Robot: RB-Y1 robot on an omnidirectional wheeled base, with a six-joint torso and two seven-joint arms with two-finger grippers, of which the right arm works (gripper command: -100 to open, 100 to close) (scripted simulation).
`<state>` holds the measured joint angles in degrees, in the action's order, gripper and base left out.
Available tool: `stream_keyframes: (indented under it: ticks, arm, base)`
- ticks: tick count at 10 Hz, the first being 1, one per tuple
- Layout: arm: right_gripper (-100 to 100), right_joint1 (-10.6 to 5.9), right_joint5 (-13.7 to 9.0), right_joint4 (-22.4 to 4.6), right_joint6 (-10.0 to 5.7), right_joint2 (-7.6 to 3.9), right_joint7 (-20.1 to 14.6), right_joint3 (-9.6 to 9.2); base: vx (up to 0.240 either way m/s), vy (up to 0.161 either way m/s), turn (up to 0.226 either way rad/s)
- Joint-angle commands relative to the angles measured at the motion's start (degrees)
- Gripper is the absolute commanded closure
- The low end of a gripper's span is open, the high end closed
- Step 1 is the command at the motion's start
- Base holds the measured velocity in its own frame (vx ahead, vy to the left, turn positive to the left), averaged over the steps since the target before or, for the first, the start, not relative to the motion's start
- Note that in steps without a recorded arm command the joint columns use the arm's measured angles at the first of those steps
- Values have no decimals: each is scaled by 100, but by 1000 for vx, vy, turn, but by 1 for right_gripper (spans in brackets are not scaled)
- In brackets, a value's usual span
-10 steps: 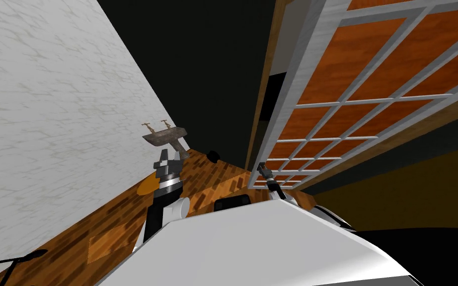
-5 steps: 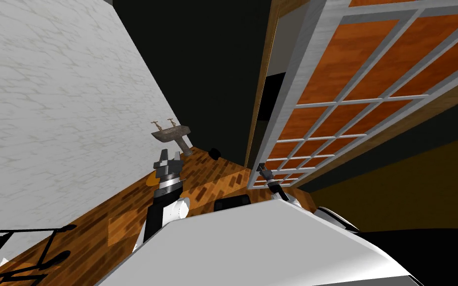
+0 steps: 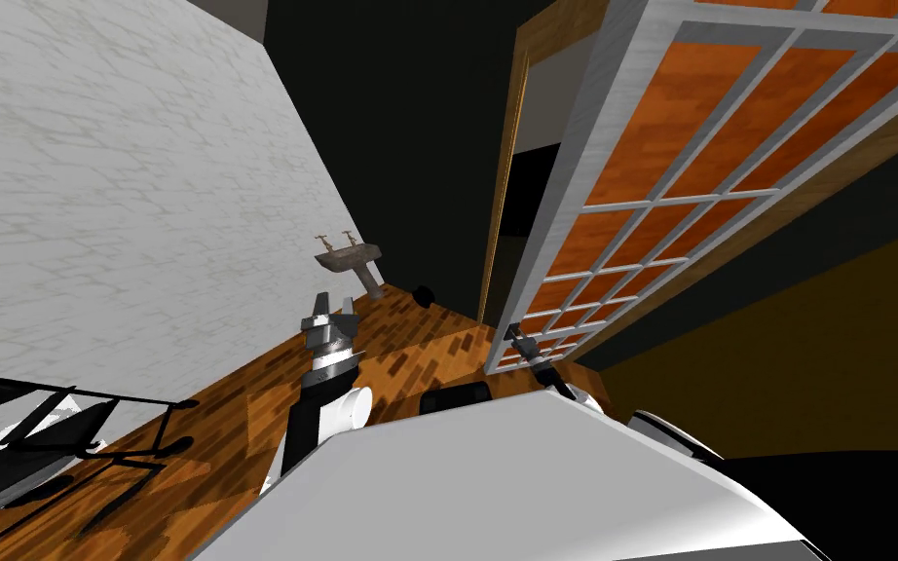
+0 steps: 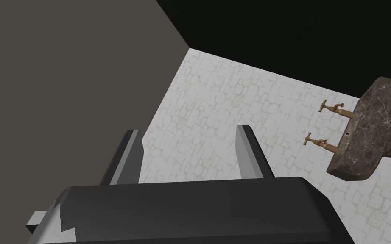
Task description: Pull the door open
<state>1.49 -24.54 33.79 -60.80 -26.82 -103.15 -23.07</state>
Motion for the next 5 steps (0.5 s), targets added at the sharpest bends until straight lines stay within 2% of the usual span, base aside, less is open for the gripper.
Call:
stream_keyframes:
  ticks: [1, 2, 3, 5]
  arm:
    - [100, 0, 0, 0, 0, 0, 0, 0]
    - [100, 77, 49, -42, -156, -59, -98, -90]
    - [100, 92, 59, -51, -195, -76, -120, -108]
    - [100, 164, 102, -91, -374, -157, -222, -188]
  base:
    - [-106, -42, 24]
    - [-141, -36, 161]
    - [-212, -65, 152]
    - [-201, -87, 128]
